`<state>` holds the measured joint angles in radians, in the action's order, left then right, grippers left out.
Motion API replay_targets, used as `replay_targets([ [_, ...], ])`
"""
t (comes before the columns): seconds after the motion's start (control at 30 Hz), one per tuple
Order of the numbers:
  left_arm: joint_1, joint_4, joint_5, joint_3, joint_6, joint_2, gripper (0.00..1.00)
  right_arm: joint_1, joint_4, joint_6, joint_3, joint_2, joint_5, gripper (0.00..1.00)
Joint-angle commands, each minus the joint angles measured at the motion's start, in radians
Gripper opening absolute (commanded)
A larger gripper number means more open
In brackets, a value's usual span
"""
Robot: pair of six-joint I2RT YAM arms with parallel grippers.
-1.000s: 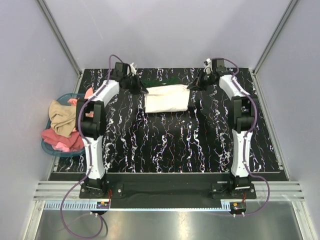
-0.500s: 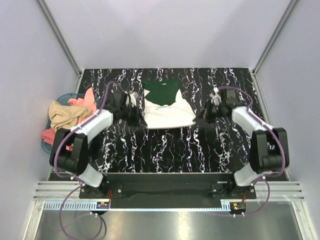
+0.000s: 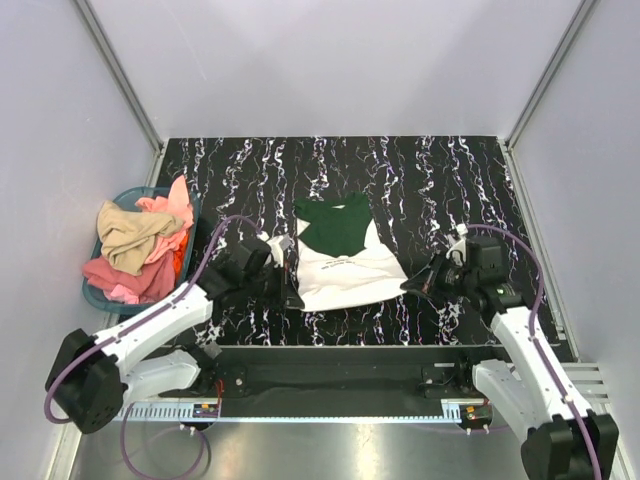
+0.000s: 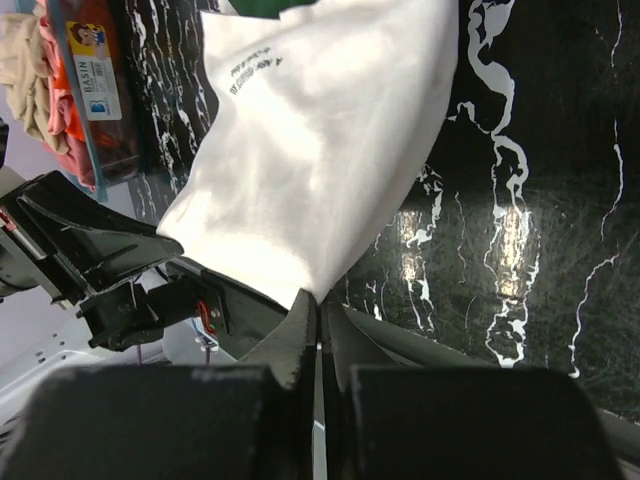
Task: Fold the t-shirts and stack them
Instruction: Fold the tshirt
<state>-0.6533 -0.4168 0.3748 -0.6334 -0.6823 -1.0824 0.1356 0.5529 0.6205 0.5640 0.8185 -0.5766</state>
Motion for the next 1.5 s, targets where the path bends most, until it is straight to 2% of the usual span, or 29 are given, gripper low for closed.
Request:
replay_targets([
  [0.0, -0.034, 0.006, -0.071, -0.002, -0.083, 0.076, 0.0, 0.007, 0.064, 0.058, 0.026, -0.054, 0.061, 0.0],
  [0.2, -0.035, -0.06, -0.097, -0.109, -0.031, 0.02, 0.0, 0.007, 0.065, -0.011, 0.135, 0.036, 0.092, 0.0],
  [0.33, 0.009, -0.125, -0.105, -0.291, 0.041, -0.097, 0.0, 0.006, 0.045, -0.059, 0.294, 0.196, 0.103, 0.0],
  [0.47, 0.125, -0.177, -0.073, -0.457, 0.133, -0.221, 0.0, 0.006, 0.03, -0.111, 0.477, 0.381, 0.077, 0.0],
  [0.6, 0.228, -0.226, -0.039, -0.662, 0.197, -0.402, 0.0, 0.004, 0.001, -0.168, 0.696, 0.614, -0.026, 0.0],
  [0.8, 0.383, -0.228, 0.044, -0.966, 0.243, -0.716, 0.0, 0.002, -0.039, -0.196, 1.151, 1.034, -0.124, 0.03],
  [0.83, 0.397, -0.226, 0.049, -1.05, 0.25, -0.764, 0.0, 0.004, -0.044, -0.193, 1.209, 1.153, -0.152, 0.04],
  [0.9, 0.435, -0.214, 0.088, -1.194, 0.262, -0.916, 0.0, 0.004, -0.07, -0.168, 1.388, 1.278, -0.242, 0.06],
  [0.93, 0.46, -0.211, 0.101, -1.248, 0.268, -0.969, 0.0, 0.004, -0.076, -0.135, 1.453, 1.406, -0.259, 0.06],
  [0.97, 0.471, -0.206, 0.136, -1.306, 0.265, -1.075, 0.0, 0.005, -0.087, -0.114, 1.515, 1.468, -0.278, 0.09],
  [1.0, 0.481, -0.201, 0.147, -1.427, 0.267, -1.131, 0.06, 0.006, -0.1, -0.098, 1.654, 1.599, -0.301, 0.11],
  [1.03, 0.489, -0.189, 0.147, -1.49, 0.262, -1.184, 0.12, 0.002, -0.096, -0.062, 1.735, 1.664, -0.304, 0.13],
  [1.07, 0.503, -0.188, 0.15, -1.555, 0.26, -1.291, 0.12, -0.002, -0.096, -0.036, 1.811, 1.73, -0.305, 0.15],
  [1.1, 0.512, -0.188, 0.176, -1.676, 0.25, -1.344, 0.12, -0.005, -0.097, -0.009, 1.965, 1.792, -0.316, 0.18],
  [1.13, 0.524, -0.18, 0.188, -1.727, 0.213, -1.391, 0.12, -0.01, -0.096, 0.037, 2.052, 1.917, -0.327, 0.19],
  [1.17, 0.544, -0.171, 0.212, -1.77, 0.198, -1.463, 0.13, -0.016, -0.094, 0.06, 2.135, 1.974, -0.338, 0.2],
  [1.2, 0.553, -0.157, 0.222, -1.808, 0.184, -1.488, 0.22, -0.033, -0.099, 0.083, 2.274, 2.066, -0.335, 0.31],
  [1.27, 0.578, -0.068, 0.243, -1.786, 0.159, -1.499, 0.25, -0.056, -0.12, 0.142, 2.332, 2.11, -0.315, 0.51],
  [1.3, 0.587, -0.035, 0.254, -1.761, 0.152, -1.492, 0.25, -0.077, -0.158, 0.15, 2.293, 2.11, -0.304, 0.56],
  [1.37, 0.61, 0.054, 0.257, -1.653, 0.132, -1.438, 0.26, -0.096, -0.2, 0.134, 2.193, 2.043, -0.301, 0.6],
  [1.4, 0.613, 0.082, 0.256, -1.576, 0.133, -1.417, 0.28, -0.1, -0.229, 0.118, 2.079, 2.011, -0.289, 0.62],
  [1.47, 0.62, 0.125, 0.236, -1.519, 0.148, -1.36, 0.36, -0.105, -0.245, 0.052, 1.986, 1.914, -0.284, 0.64],
])
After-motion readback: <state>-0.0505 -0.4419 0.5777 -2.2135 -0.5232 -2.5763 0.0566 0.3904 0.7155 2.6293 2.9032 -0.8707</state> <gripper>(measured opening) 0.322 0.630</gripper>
